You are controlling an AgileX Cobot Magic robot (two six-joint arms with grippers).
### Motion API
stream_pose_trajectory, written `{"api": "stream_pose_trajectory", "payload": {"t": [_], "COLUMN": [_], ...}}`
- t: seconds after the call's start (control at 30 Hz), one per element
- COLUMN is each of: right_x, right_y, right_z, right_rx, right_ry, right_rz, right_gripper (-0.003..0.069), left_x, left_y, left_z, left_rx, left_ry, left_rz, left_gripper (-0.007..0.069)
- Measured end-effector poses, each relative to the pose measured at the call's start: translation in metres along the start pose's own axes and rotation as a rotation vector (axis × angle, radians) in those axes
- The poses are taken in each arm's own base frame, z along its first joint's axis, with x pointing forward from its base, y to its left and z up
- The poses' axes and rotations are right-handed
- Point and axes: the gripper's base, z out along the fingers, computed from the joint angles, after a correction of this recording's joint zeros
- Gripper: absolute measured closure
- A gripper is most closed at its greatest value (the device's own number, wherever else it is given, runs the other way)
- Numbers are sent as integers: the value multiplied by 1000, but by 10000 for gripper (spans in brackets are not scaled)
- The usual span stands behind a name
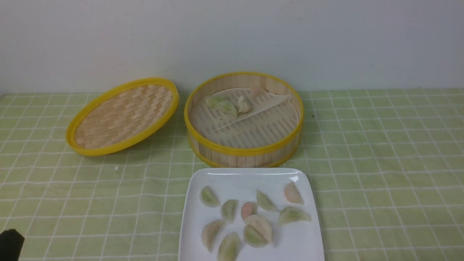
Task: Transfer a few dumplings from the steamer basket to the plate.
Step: Use the left arm to grab a dumpling from the steamer
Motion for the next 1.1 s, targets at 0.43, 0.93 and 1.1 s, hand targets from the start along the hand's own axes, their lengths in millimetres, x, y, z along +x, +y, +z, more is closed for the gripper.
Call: {"api": "stream_pose_trajectory", "payload": {"t": [0.43, 0.93, 1.1], "right_x": [-34, -143, -180], "right_y": [-2, 28, 40], "right_z": [-6, -20, 7], "right_rx": [-116, -221, -253], "right_ry": [-387, 37, 407], "right_rz": [677, 414, 197], "right_gripper": [673, 673, 673], "left_x": [-43, -155, -150], "left_y": [-4, -105, -107], "left_z": [-9, 73, 149], "left_rx": [43, 196, 268], "left_ry": [-340, 582, 960], "left_rz": [-405, 114, 209], "left_gripper": [630, 630, 631]}}
